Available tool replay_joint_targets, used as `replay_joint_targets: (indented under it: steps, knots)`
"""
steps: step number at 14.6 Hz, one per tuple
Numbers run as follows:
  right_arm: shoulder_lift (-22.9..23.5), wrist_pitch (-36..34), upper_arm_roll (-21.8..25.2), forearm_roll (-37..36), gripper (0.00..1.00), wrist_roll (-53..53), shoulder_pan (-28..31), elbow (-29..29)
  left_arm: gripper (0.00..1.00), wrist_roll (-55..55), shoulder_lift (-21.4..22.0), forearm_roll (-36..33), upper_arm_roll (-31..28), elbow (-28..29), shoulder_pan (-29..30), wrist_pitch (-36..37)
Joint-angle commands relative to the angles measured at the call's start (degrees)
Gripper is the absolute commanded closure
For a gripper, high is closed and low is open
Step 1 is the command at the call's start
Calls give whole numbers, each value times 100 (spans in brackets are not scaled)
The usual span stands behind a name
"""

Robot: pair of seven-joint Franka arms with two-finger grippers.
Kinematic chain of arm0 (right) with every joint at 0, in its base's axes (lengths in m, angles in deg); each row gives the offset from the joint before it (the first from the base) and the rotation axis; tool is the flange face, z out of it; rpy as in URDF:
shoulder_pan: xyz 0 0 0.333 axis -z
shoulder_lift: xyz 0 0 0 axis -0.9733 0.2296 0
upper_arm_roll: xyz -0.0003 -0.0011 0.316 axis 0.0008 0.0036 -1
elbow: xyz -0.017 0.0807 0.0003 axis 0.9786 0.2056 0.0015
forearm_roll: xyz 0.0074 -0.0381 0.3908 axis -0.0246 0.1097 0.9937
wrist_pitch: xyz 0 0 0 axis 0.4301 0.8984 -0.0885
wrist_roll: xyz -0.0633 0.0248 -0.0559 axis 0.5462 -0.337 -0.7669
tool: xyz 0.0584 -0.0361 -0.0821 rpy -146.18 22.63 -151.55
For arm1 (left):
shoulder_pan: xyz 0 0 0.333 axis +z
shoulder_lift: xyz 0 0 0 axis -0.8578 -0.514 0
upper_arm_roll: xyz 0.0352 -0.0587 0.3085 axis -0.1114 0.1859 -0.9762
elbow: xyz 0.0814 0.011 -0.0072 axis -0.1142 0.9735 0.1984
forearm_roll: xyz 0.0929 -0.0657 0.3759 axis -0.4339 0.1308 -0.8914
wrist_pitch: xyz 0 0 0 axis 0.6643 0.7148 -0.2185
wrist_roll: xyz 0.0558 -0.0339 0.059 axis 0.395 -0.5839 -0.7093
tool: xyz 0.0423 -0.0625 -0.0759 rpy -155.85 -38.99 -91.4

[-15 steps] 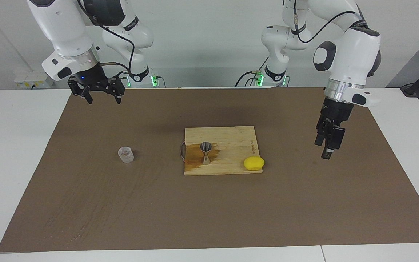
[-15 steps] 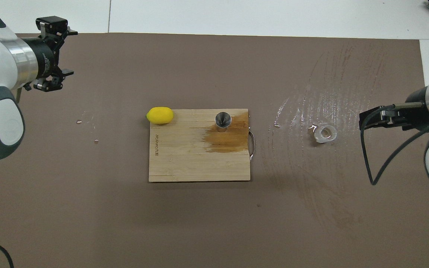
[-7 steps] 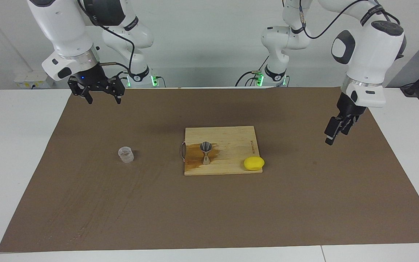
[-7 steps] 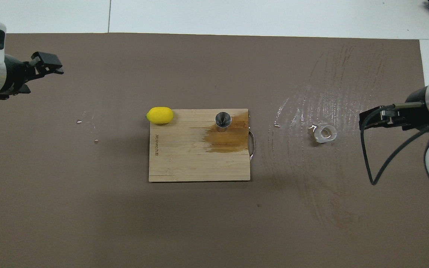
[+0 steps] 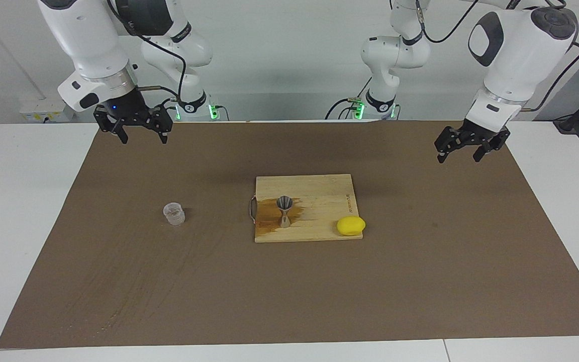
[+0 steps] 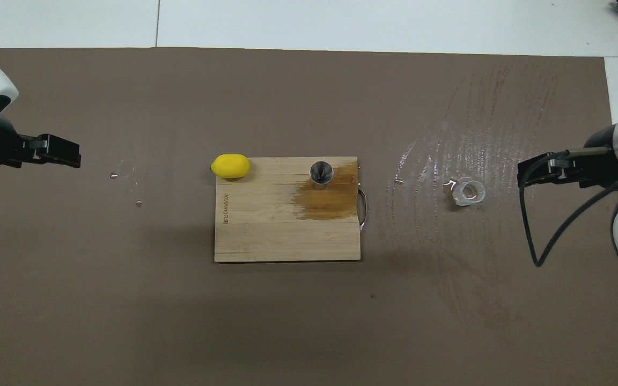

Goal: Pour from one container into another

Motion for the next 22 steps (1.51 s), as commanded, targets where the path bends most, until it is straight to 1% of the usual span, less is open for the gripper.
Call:
replay_joint_targets:
  steps: [1, 2, 3, 4, 5, 6, 7, 8, 9, 10, 12, 13, 15, 17, 20, 22]
  knots:
    - [45, -136, -43, 154, 1, -79, 99, 105, 0, 268, 29, -142, 92, -506, 94, 803]
    - [45, -127, -43, 154, 1, -70, 151, 105, 0, 303, 37, -133, 267, -543, 400, 1032]
    - [45, -75, -43, 154, 1, -61, 239, 62, 0, 408, 46, -124, 773, -552, 855, 1234]
    - [45, -22, -43, 154, 1, -18, 257, 53, 0, 418, 63, -124, 1257, -561, 1216, 1254]
    - [54, 153, -43, 154, 1, 0, 249, 52, 0, 383, 212, -98, 1410, -439, 1333, 1176]
    - [54, 189, -43, 154, 1, 79, 249, 52, 0, 348, 413, -98, 1403, 32, 1326, 949]
    - [63, 224, -43, 154, 1, 401, 257, 61, 0, 347, 589, -98, 1385, 402, 1308, 624]
    - [63, 277, -43, 163, 0, 961, 266, 35, 0, 356, 626, -98, 1385, 476, 1290, 517]
    - [63, 356, -43, 163, 0, 1463, 283, 18, 0, 347, 626, -98, 1376, 468, 1238, 481]
    - [63, 478, -43, 172, 0, 1860, 275, -35, 0, 330, 591, -63, 1350, 328, 1255, 559]
    - [159, 584, -43, 180, 0, 2572, 292, -62, 0, 330, 408, -54, 1271, -145, 1238, 997]
    - [238, 655, -43, 285, 0, 2958, 301, -53, 0, 330, 363, -54, 1244, -252, 1238, 1077]
    - [448, 734, -34, 610, 0, 3836, 467, -44, 0, 330, 345, -28, 1244, -288, 1238, 1166]
    - [546, 1058, -34, 638, 0, 4996, 591, -105, 0, 330, 354, 60, 1244, -288, 1255, 1175]
    - [853, 1042, -34, 699, 0, 5448, 713, -71, 0, 330, 406, 17, 1244, -227, 1299, 1070]
    - [1099, 1068, -34, 1066, 0, 5659, 828, -44, 0, 365, 485, 16, 1244, -78, 1282, 1069]
